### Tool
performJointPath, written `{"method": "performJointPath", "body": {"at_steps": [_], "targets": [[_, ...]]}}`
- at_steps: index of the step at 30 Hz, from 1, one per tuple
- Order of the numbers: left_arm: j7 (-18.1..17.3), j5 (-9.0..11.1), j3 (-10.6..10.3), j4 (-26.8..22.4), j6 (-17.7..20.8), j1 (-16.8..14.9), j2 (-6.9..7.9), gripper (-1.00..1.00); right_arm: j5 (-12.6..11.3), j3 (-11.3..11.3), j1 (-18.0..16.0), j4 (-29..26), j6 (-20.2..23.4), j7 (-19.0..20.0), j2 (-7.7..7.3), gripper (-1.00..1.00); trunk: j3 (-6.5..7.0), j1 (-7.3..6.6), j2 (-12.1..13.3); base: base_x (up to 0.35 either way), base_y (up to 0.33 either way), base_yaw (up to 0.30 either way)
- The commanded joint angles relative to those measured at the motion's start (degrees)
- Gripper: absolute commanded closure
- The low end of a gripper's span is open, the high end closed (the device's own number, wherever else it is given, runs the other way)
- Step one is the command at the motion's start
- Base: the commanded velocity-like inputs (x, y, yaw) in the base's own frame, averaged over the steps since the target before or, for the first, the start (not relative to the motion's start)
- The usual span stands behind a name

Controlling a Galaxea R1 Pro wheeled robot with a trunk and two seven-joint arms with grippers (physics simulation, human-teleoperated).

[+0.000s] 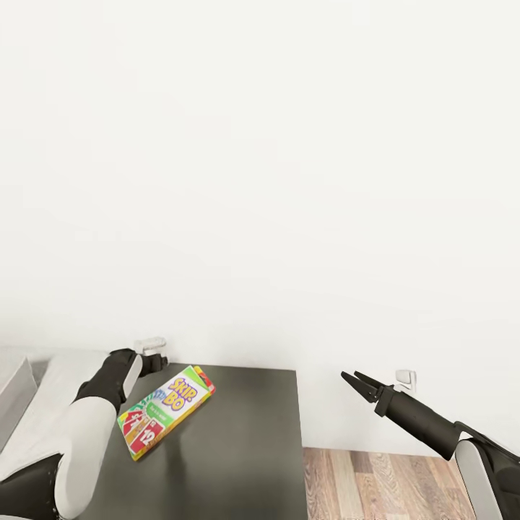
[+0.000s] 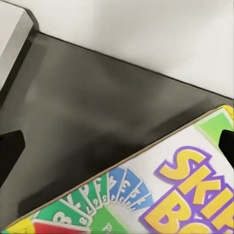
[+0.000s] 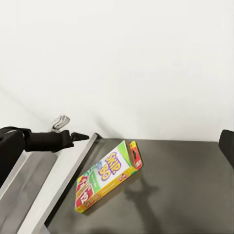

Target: Put all the toys in the child's room - the three board games (two on the bed and one on the table), the two jigsaw puzzles on the table, and the tennis ball on the table - inside the toy box on the table in the child's room.

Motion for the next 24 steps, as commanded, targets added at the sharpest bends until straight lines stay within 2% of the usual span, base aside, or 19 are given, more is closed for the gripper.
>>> {"method": "performJointPath", "body": {"at_steps": [1,7,8,9,17,20,24], "targets": [[0.26,-0.49,0.30,0.05,0.25,-0.06,-0.11,-1.00,-0.24,-0.04,-0.05,-0.02,0.36,0.06,-0.01,-1.00,-0.22,0.03,-0.13,0.000,0.000,0.000],[2.73,2.13,0.48,0.40,0.26,-0.06,-0.54,-1.00,-0.27,-0.04,-0.05,-0.03,0.36,0.06,-0.01,-1.00,-0.77,0.03,-0.13,0.000,0.000,0.000],[3.16,2.95,0.49,0.41,0.27,-0.06,-0.56,-1.00,-0.26,-0.04,-0.05,-0.04,0.36,0.06,-0.01,-1.00,-0.86,0.03,-0.13,0.000,0.000,0.000],[4.00,4.78,0.48,0.42,0.28,-0.08,-0.57,-1.00,-0.27,-0.04,-0.05,-0.03,0.36,0.08,-0.01,-1.00,-0.96,0.03,-0.13,0.000,0.000,0.000],[7.32,12.91,0.46,0.32,0.28,-0.54,-0.48,-1.00,-0.29,-0.04,-0.05,-0.01,0.35,0.14,-0.01,-1.00,-1.70,0.03,-0.13,0.000,0.000,0.000],[8.32,14.96,0.46,0.29,0.25,-1.37,-0.47,-1.00,-0.31,-0.04,-0.05,-0.02,0.31,0.15,-0.01,-1.00,-1.97,0.03,-0.13,0.000,0.000,0.000],[9.00,16.42,0.45,0.28,0.23,-2.20,-0.52,-1.00,-0.29,-0.04,-0.05,-0.01,0.29,0.15,-0.01,-1.00,-2.34,0.03,-0.13,0.000,0.000,0.000]]}}
